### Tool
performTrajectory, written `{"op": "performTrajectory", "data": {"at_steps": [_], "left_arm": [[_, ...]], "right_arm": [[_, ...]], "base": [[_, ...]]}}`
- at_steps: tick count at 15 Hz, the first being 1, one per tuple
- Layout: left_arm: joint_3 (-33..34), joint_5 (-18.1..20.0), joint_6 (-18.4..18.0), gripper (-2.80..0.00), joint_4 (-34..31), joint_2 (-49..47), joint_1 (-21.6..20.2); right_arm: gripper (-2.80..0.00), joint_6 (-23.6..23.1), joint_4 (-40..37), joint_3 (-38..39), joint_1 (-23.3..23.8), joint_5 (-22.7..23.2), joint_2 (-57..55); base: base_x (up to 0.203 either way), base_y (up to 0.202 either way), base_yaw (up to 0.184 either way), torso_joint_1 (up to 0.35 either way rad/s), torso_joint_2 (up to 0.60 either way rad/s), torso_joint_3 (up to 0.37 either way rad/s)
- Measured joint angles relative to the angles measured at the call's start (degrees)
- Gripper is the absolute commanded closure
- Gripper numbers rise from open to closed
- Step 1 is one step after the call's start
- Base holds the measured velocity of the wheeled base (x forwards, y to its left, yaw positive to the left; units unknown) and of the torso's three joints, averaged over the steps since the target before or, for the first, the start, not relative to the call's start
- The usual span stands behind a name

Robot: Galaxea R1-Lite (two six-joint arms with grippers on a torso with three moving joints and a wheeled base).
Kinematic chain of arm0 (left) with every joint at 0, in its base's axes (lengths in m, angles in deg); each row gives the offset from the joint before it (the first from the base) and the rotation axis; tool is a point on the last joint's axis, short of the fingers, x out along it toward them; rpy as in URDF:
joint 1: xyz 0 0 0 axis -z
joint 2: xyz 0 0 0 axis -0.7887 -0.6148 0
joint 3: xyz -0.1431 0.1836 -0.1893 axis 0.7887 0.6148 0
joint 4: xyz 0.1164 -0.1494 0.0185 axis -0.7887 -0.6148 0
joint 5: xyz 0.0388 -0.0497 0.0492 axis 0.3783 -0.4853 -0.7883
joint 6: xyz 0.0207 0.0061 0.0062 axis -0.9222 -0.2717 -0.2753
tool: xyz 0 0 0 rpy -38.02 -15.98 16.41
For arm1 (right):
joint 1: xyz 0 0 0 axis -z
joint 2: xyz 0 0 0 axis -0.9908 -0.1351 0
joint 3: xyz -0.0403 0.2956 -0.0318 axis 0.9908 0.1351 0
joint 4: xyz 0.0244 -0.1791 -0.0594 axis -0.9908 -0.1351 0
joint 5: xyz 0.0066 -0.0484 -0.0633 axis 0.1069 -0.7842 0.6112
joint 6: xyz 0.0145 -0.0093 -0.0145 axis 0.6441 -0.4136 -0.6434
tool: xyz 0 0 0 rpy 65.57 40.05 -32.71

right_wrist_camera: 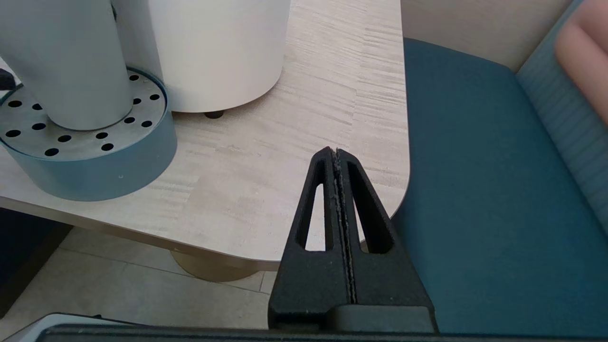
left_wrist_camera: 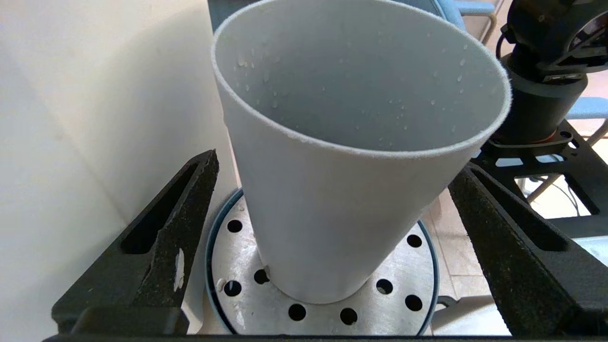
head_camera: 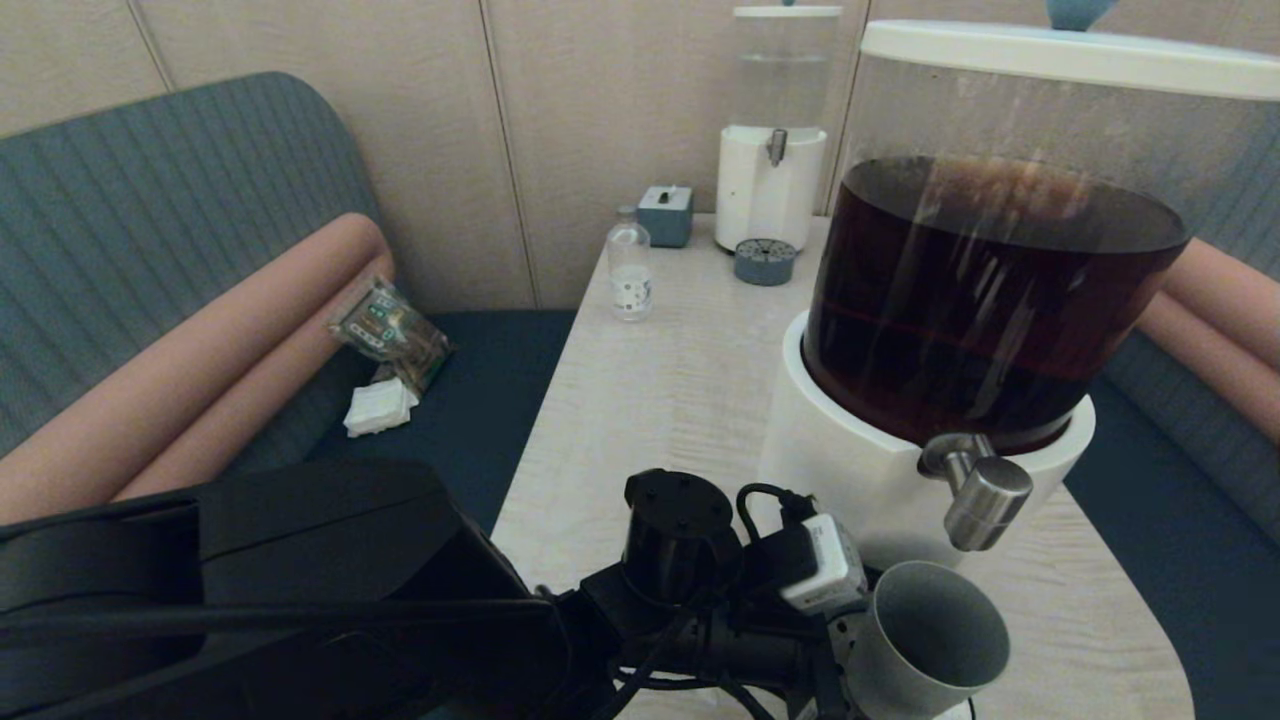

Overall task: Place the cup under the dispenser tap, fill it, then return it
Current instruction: Place the cup next to the water dispenser

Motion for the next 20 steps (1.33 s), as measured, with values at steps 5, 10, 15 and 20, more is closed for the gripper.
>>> {"op": "performTrajectory", "data": {"at_steps": [5, 10, 15, 20], "left_arm": [[-0.45, -0.15, 0.01, -2.80, -0.01, -0.48, 0.40], [-2.13, -0.71, 0.00, -2.80, -0.56, -1.37, 0.96], [-3.39, -0.92, 0.03, -2.80, -0.84, -2.20, 1.55], [-3.73, -2.42, 0.90, 0.00, -0.67, -2.44, 1.50]], "right_arm": [[0.00, 0.01, 0.00, 0.00, 0.00, -0.01, 0.00], [0.00, 0.01, 0.00, 0.00, 0.00, 0.01, 0.00], [0.00, 0.01, 0.00, 0.00, 0.00, 0.00, 0.00], [0.00, -0.03, 0.01, 0.00, 0.00, -0.02, 0.00]], "base": [[0.000, 0.000, 0.000, 0.000, 0.00, 0.000], [0.000, 0.000, 0.000, 0.000, 0.00, 0.000], [0.000, 0.000, 0.000, 0.000, 0.00, 0.000], [0.000, 0.000, 0.000, 0.000, 0.00, 0.000]]}}
